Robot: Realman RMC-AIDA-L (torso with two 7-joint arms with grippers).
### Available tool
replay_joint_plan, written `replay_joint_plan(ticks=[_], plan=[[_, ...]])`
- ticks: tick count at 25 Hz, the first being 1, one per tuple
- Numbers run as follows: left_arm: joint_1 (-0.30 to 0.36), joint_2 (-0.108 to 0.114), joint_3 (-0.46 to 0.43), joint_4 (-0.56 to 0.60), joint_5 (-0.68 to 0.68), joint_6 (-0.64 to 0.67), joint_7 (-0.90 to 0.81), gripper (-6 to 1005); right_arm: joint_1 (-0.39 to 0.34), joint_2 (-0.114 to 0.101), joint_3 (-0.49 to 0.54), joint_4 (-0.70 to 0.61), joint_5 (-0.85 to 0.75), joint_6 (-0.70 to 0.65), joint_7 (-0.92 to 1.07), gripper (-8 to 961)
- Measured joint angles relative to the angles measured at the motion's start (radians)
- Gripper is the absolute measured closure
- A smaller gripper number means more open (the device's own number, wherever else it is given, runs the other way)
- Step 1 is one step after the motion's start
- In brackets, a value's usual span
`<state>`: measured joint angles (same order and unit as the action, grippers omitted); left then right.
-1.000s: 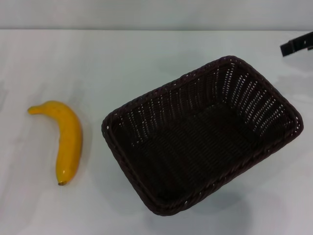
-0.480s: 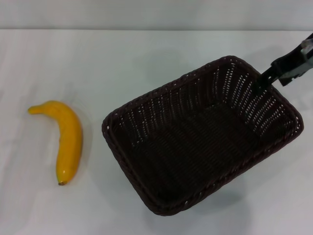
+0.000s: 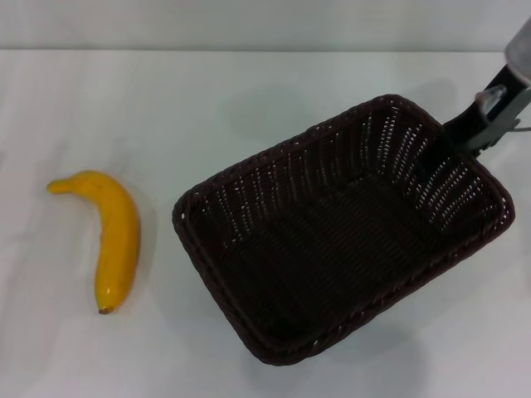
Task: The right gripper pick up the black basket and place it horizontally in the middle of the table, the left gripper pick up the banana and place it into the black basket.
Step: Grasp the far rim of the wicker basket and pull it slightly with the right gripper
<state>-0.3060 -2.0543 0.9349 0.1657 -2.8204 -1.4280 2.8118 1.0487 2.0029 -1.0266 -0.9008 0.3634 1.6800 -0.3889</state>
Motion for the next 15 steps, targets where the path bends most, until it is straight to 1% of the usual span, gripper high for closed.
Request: replay_joint_plan(ticks=[3, 6, 13, 15], plan=[[-0.003, 0.002, 0.0, 0.0, 0.0, 0.0, 0.0, 135, 0.027, 0.0, -0.024, 0.051, -0.003, -0.025, 0.001, 158], [-0.005, 0.003, 0.001, 0.0, 0.0, 0.0, 0.0, 135, 0.043, 0.003, -0.035, 0.071, -0.022, -0.042, 0.021, 173], [-0.002, 0.01, -0.003, 0.0, 0.0, 0.0, 0.0, 135, 0.048, 0.006, -0.087, 0.087, -0.038, -0.043, 0.043, 208], [-0.002, 0.012, -0.003, 0.0, -0.001, 0.0, 0.0, 135, 0.049, 0.007, -0.086, 0.092, -0.038, -0.043, 0.053, 443]])
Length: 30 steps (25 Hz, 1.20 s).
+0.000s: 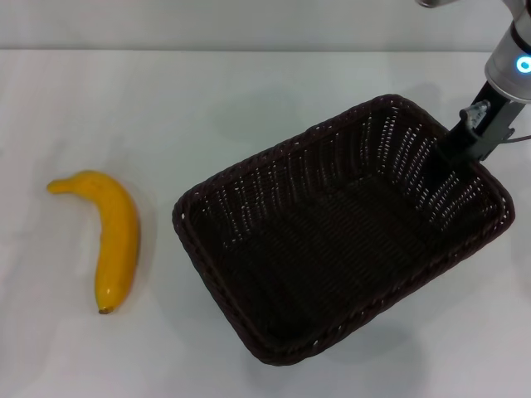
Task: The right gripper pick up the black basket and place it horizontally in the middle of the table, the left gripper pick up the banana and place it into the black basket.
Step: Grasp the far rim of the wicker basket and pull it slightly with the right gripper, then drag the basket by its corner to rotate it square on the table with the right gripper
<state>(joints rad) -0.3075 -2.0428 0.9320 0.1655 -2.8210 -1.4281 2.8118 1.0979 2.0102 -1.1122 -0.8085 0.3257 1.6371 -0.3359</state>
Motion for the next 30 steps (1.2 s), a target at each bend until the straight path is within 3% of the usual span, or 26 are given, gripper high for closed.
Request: replay_joint_plan(ticks=[11, 16, 22, 30], plan=[[0.024, -0.002, -0.028, 0.053, -0.007, -0.01, 0.011, 134, -0.037, 0.0, 0.006, -0.081, -0.032, 0.013, 0.221, 679], [0.021, 0.003, -0.061, 0.064, -0.002, -0.005, 0.013, 134, -0.12, 0.003, 0.007, -0.243, 0.013, 0.082, 0.424, 762], [0.029, 0.003, -0.082, 0.1, -0.004, -0.009, 0.013, 136, -0.182, 0.004, 0.0, -0.35, 0.083, 0.125, 0.583, 761], [-0.036, 0.015, -0.114, 0.103, 0.0, 0.081, 0.014, 136, -0.234, 0.008, -0.037, -0.365, 0.196, 0.049, 0.712, 768]])
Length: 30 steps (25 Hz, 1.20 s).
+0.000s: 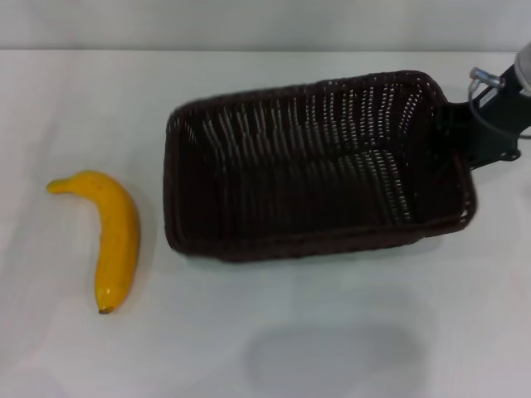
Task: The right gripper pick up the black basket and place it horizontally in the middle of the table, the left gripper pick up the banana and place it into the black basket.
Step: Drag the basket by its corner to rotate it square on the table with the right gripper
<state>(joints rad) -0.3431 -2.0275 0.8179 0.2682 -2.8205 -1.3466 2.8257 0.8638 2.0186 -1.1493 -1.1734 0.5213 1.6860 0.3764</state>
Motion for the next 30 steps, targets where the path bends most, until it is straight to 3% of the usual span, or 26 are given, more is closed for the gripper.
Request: replay_joint_plan(ticks=[10, 17, 24, 30], plan=[[-0.039, 0.012, 0.0, 0.001, -0.002, 0.028, 0.0, 135, -0.005, -0.009, -0.08, 0.003, 0.014, -0.009, 0.023, 781], [-0.047, 0.014, -0.001, 0.001, -0.006, 0.041, 0.0, 135, 0.07, -0.032, -0.075, 0.077, -0.058, 0.076, -0.119, 805], [-0.043, 0.014, -0.002, 0.0, -0.005, 0.044, 0.0, 135, 0.13, -0.035, -0.068, 0.15, -0.118, 0.099, -0.218, 787], [-0.031, 0.01, -0.002, 0.0, -0.007, 0.041, 0.0, 134, 0.122, -0.018, 0.036, 0.144, -0.11, 0.081, -0.239, 727]])
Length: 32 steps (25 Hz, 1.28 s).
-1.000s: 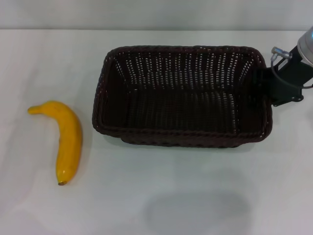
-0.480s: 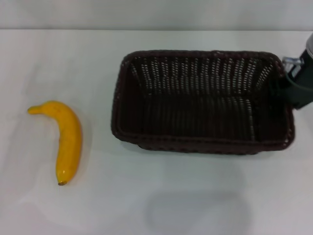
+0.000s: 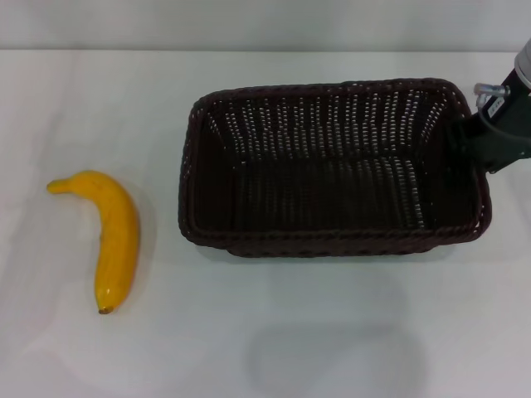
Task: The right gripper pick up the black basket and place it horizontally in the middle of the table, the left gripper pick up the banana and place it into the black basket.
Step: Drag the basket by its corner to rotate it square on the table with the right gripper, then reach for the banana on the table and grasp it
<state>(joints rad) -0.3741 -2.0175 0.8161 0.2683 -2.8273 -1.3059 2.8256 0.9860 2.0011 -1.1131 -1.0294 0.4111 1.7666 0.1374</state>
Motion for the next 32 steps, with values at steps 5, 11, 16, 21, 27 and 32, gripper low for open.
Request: replay_joint_plan(ticks=[5, 11, 16, 21, 27, 32], plan=[[0.01, -0.004, 0.0, 0.0, 0.005, -0.004, 0.0, 134, 0.009, -0.002, -0.002, -0.004, -0.004, 0.013, 0.003, 677], [0.023, -0.006, 0.0, 0.0, 0.006, -0.013, -0.001, 136, 0.039, -0.021, -0.016, -0.041, -0.04, 0.056, 0.016, 674], [0.035, -0.007, 0.0, 0.0, 0.006, -0.029, -0.002, 135, 0.053, -0.036, -0.02, -0.09, -0.05, 0.082, 0.023, 672], [0.043, -0.01, 0.005, 0.0, 0.007, -0.033, -0.004, 134, 0.024, -0.052, -0.028, -0.214, -0.072, 0.063, 0.006, 671], [0.04, -0.019, 0.009, -0.003, 0.043, -0.009, -0.022, 136, -0.224, 0.01, -0.022, -0.479, -0.127, -0.272, -0.219, 669], [0.043, -0.024, 0.011, 0.026, 0.158, 0.034, -0.119, 135, -0.48, 0.009, -0.021, -0.529, 0.143, -0.686, -0.517, 663]])
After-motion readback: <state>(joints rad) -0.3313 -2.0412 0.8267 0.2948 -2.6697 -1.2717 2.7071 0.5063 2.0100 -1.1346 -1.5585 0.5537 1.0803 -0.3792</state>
